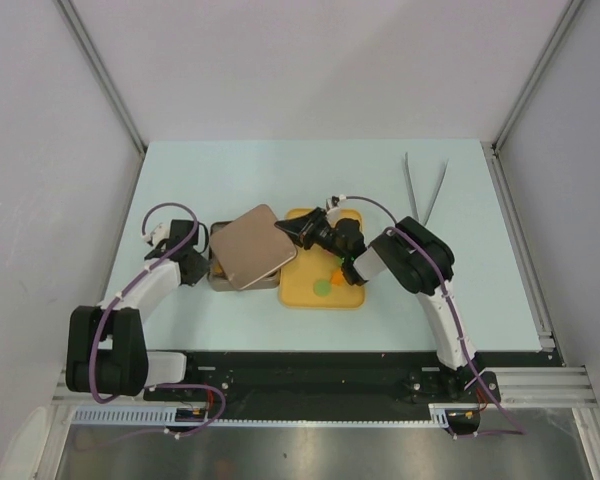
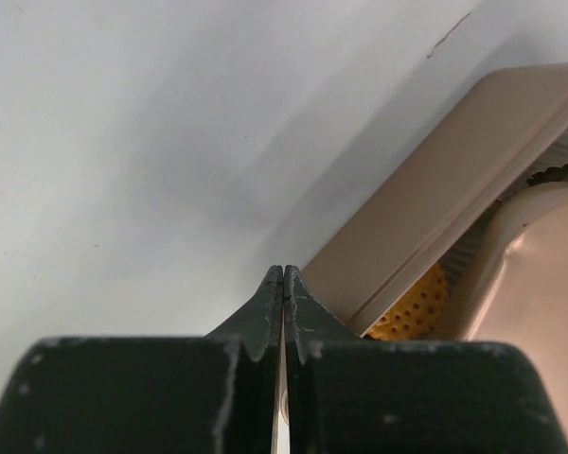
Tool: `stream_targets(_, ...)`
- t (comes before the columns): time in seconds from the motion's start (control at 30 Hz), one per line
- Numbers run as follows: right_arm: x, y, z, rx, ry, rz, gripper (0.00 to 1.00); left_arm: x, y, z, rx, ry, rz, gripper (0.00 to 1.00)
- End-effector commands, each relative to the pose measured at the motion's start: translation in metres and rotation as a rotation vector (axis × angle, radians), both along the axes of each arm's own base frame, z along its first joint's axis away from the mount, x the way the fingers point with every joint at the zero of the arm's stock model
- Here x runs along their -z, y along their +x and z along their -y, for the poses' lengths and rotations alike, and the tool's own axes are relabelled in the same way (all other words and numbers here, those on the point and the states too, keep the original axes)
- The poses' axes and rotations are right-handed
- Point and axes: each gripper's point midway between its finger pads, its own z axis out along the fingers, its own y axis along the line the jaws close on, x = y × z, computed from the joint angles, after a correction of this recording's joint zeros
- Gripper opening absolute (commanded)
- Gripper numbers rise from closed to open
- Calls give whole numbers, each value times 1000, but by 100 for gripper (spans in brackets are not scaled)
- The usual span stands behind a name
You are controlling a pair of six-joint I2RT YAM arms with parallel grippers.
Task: Pack the cookies
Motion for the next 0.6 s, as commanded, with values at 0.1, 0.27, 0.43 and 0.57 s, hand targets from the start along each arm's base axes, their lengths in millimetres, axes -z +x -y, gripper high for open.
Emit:
stream_targets(0.1,-14,2,-2,11,44,108,0,1,3,23,23,-130,46,0)
stream_targets(0.27,-6,-5,-9,-18,9,99,0,-1,6,32,39,-178,71,0)
stream_targets(0.43,4,-13,-16,-56,-53,87,5,-7,11,36,43,-193,92,0)
stream_targets(0.57,8,-14,-15,-67,-94,84,18,-10,13,35,46,-191,103,0)
